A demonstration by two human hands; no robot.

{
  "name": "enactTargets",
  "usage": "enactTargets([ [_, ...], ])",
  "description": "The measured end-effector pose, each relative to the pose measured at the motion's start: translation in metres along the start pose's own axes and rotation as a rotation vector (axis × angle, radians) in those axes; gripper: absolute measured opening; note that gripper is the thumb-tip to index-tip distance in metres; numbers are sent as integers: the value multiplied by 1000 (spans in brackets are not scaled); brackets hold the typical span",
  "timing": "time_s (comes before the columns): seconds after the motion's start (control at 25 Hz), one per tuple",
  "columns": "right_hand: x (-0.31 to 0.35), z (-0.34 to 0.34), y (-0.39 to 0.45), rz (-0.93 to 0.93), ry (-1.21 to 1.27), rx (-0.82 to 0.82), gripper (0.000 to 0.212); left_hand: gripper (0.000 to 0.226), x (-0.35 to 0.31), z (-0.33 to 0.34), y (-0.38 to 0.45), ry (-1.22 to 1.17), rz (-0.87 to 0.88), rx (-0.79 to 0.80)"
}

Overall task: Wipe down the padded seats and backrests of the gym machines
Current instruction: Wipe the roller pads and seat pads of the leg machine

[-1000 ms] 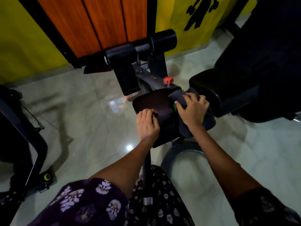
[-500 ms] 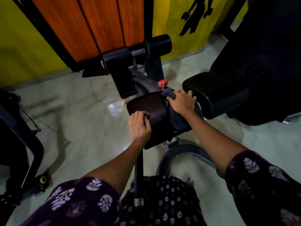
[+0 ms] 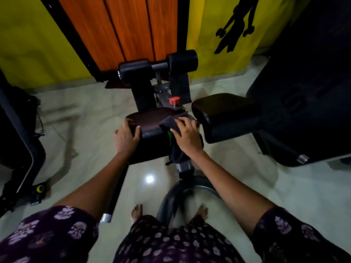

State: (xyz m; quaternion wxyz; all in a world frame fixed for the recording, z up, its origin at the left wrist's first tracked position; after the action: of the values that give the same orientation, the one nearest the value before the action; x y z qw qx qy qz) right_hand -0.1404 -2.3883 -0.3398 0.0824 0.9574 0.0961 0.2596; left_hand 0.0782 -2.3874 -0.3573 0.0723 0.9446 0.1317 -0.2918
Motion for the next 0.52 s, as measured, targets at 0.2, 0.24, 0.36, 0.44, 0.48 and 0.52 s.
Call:
enactTargets([
  [0.2, -68, -61, -52, -45, 59, -168, 44, 56, -71, 28, -38, 102, 67, 27],
  [0.24, -84, -74, -57, -43, 43, -220, 44, 54, -86, 39, -44, 136, 117, 58],
  [0.36, -128, -101, -67, 52, -37, -399, 43, 45, -115, 61, -45, 221, 95, 97],
  [0.44, -157, -108, -63, 203, -19, -478, 44, 45, -125, 66, -34, 295, 53, 97],
  [0.48, -170, -108, -60, 281, -4, -501, 44, 46, -128, 68, -28, 342, 52, 106],
  [0.52, -179, -104, -56, 352, 15, -514, 45, 46, -130, 69, -22, 382, 55, 113],
])
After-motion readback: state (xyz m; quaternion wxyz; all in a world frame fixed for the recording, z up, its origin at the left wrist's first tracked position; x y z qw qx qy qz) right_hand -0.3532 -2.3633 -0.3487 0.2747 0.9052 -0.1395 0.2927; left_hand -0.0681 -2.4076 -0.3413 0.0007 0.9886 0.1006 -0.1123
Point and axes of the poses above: each hand's wrist, its own y-axis towards the middle knuckle, its own z-axis out of the palm, x = y × z, the point moved 3 cm from there along y, towards the middle knuckle, and after that the axes turned 1 degree about x, right-handed, at the moved point
